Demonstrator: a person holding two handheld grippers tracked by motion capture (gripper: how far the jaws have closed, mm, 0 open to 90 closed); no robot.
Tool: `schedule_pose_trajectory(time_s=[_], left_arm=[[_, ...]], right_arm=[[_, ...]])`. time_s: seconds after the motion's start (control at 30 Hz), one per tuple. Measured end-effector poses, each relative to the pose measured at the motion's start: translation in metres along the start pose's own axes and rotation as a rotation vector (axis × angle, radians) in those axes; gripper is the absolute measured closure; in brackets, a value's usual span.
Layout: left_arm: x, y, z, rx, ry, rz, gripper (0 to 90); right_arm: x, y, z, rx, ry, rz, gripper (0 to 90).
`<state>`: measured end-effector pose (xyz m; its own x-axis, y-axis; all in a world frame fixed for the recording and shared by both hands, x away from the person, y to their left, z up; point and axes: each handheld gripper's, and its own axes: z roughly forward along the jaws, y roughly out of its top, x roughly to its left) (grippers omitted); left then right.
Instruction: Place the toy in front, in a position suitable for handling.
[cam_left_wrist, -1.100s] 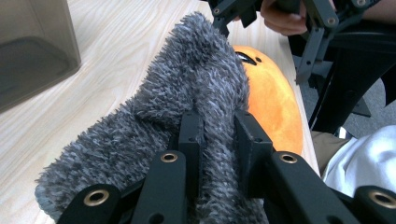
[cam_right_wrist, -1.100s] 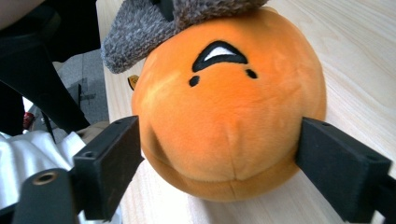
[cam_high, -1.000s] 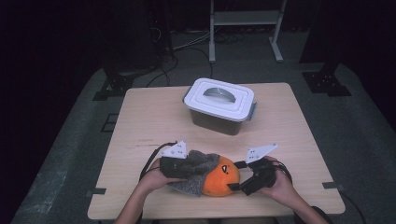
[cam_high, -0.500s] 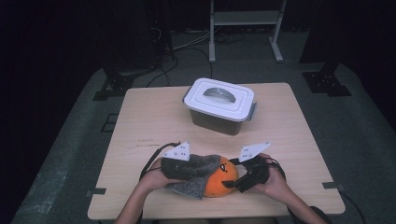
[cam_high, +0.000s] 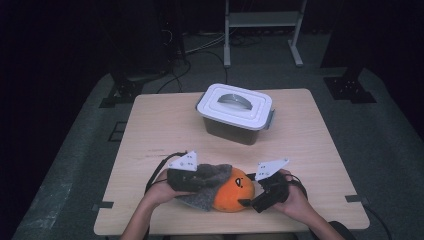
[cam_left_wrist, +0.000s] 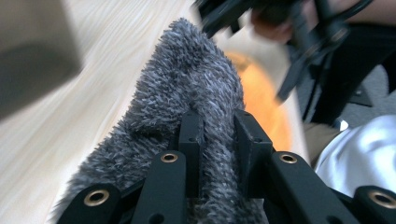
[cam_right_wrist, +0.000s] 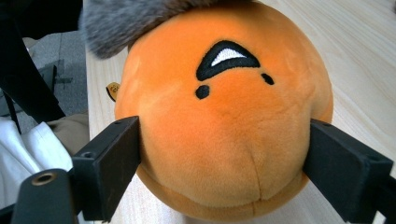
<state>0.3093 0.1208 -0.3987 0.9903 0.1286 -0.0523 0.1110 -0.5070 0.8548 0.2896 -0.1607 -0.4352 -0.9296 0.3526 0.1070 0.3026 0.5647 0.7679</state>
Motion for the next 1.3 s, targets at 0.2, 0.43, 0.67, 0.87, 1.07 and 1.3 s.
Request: schedule_pose_trajectory(time_s=[0.2, 0.43, 0.67, 0.87, 1.07, 1.3], left_arm=[[0.003, -0.003, 0.005, 0.044, 0.022, 0.012, 75.0], [0.018, -0.030, -0.013, 0.024, 0.042, -0.075, 74.8], [0.003, -0.004, 0.000, -0.023, -0.015, -0.002, 74.8], [-0.002, 0.000, 0.008, 0.028, -0.014, 0.043, 74.7], [0.013, -0.024, -0.010, 0.047, 0.046, -0.024, 73.9], [0.020, -0.037, -0.020, 0.066, 0.080, -0.078, 73.9]], right_arm=[[-0.002, -0.002, 0.000, -0.008, 0.000, 0.006, 13.6], [0.002, 0.000, 0.002, 0.000, -0.003, -0.027, 13.6], [0.002, 0.001, 0.003, 0.014, -0.006, -0.019, 13.6], [0.001, 0.000, 0.003, 0.013, -0.004, -0.017, 13.7], [0.002, 0.000, 0.004, 0.007, 0.001, -0.018, 13.7], [0.001, 0.000, 0.004, 0.013, 0.001, -0.018, 13.8]])
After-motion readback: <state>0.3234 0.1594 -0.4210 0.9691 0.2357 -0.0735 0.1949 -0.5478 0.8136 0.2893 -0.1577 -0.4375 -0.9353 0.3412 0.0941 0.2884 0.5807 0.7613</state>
